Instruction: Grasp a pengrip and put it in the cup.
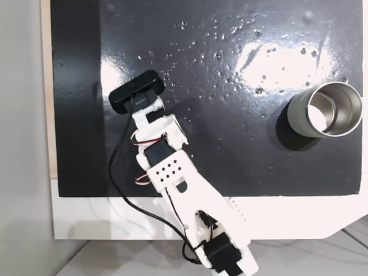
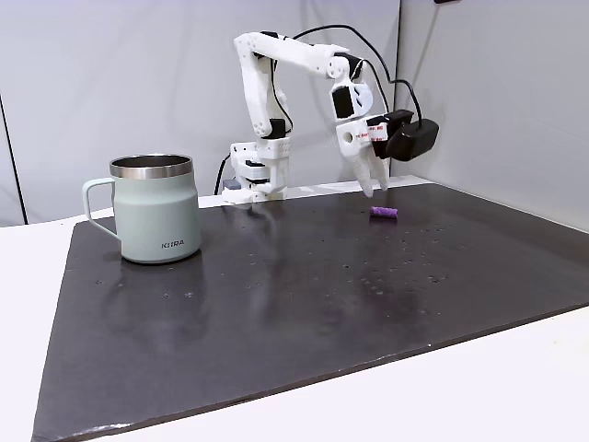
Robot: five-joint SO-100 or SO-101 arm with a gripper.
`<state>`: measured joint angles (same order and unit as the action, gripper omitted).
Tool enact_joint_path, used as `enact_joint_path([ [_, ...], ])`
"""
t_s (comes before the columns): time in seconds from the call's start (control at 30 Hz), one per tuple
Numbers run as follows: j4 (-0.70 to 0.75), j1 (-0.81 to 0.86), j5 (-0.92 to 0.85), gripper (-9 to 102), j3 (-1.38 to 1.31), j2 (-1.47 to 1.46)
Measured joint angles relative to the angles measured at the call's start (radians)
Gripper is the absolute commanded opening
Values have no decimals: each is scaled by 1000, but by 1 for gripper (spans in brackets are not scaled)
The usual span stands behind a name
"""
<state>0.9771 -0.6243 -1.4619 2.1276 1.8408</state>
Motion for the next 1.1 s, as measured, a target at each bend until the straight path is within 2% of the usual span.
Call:
enact_joint_path([
  [0.23, -115, -18, -8, 24, 12, -124],
  [0.57, -158, -38, -9, 22, -40, -259],
  [0.87, -247, -49, -9, 2, -23, -278],
  [1.1, -282, -49, -9, 0, 15, -253],
])
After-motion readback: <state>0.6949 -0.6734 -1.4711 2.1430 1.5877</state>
